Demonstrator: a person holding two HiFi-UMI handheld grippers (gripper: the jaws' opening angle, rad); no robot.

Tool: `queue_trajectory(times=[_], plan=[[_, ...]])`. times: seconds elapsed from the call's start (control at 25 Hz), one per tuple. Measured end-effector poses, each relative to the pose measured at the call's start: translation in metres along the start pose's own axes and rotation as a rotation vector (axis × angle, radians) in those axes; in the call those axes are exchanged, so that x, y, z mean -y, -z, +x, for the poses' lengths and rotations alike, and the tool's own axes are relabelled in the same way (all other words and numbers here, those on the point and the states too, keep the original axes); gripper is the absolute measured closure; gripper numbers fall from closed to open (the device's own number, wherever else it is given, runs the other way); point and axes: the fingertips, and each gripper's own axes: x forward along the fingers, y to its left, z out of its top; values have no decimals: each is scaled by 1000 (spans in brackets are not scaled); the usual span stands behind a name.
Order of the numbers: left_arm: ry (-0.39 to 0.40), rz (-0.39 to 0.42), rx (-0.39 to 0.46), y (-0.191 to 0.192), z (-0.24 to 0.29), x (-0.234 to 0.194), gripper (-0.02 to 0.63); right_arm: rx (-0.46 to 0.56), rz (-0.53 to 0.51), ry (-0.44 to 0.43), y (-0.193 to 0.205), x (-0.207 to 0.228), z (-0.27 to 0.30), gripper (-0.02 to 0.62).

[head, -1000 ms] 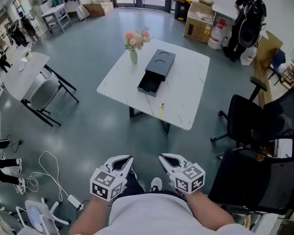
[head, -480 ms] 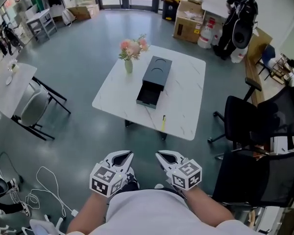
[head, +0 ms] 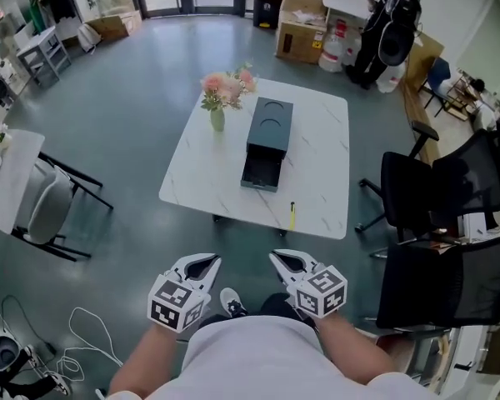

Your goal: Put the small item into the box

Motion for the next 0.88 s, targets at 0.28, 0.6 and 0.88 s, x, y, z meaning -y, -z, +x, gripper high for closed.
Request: queue_trajectory(times=[0.28, 0.6, 0.88], plan=[[48, -19, -51, 12, 11, -30, 594, -28, 31, 31, 2, 0, 25, 580], [69, -24, -56, -12, 44, -54, 594, -32, 78, 96, -8, 47, 38, 580], [69, 45, -126, -36, 92, -75, 594, -74, 103, 165, -8, 119, 55, 580]])
